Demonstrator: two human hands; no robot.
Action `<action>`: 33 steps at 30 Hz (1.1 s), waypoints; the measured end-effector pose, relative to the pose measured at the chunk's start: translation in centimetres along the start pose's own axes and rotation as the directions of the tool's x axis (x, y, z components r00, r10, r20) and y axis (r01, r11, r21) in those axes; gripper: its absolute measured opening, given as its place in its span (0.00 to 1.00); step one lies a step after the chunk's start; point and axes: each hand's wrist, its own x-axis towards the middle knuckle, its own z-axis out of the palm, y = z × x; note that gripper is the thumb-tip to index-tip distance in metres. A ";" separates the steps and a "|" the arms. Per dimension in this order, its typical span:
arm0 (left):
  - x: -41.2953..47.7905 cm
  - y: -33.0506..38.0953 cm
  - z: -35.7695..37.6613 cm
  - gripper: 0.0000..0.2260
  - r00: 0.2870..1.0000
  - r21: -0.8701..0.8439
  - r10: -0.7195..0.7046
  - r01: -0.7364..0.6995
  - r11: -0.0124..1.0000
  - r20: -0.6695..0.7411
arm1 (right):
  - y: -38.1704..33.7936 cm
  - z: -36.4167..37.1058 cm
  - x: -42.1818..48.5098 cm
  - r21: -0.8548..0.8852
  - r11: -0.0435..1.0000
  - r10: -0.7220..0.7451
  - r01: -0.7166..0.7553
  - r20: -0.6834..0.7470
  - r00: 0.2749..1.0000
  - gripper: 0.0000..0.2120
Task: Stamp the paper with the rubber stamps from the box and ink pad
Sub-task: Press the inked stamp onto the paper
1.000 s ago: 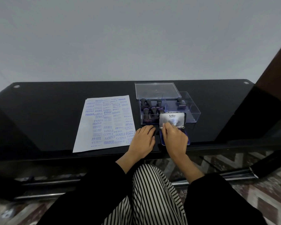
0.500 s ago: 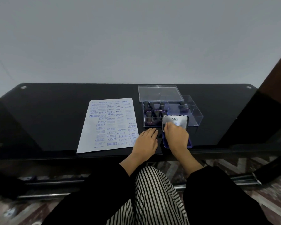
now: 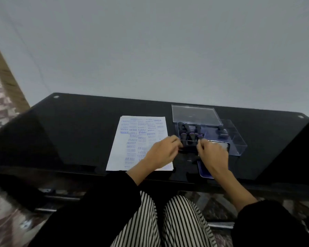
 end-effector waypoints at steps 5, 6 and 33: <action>-1.0 -6.1 -6.5 0.10 0.951 -0.012 -0.227 0.230 0.973 -0.210 | -7.5 -1.6 3.5 0.181 0.981 -0.066 0.065 0.003 0.998 0.19; -1.3 -7.4 -7.6 0.10 0.932 -0.010 -0.274 0.280 0.960 -0.237 | -9.0 -1.5 4.4 0.220 0.972 -0.090 0.083 0.023 0.996 0.19; -5.6 -22.2 -3.2 0.21 0.820 0.157 -0.565 0.573 0.805 -0.096 | -25.3 12.1 12.1 0.084 0.925 -0.379 0.370 0.253 0.890 0.23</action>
